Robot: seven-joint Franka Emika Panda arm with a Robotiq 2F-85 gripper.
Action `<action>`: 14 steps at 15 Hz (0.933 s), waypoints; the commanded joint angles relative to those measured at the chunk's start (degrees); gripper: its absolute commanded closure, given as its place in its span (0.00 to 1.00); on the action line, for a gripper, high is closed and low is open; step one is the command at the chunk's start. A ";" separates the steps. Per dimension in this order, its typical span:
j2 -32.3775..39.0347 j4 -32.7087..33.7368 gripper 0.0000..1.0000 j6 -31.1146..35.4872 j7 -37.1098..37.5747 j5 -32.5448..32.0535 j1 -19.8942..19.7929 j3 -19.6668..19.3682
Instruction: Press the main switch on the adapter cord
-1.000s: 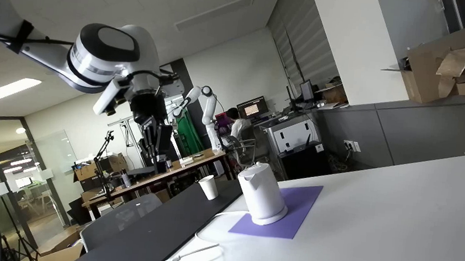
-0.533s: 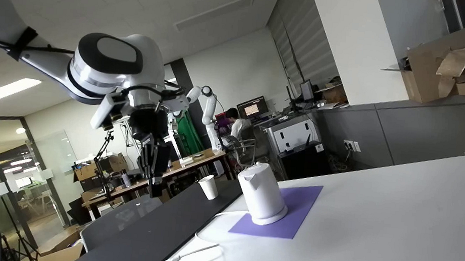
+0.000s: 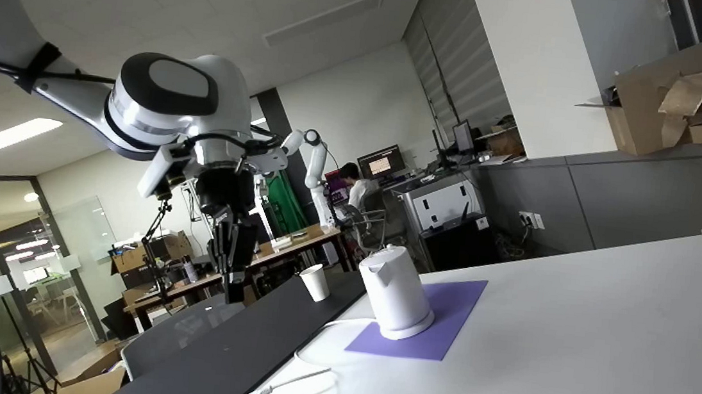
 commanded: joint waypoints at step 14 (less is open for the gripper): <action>14.50 -6.66 1.00 39.61 -7.81 7.62 -0.67 -6.00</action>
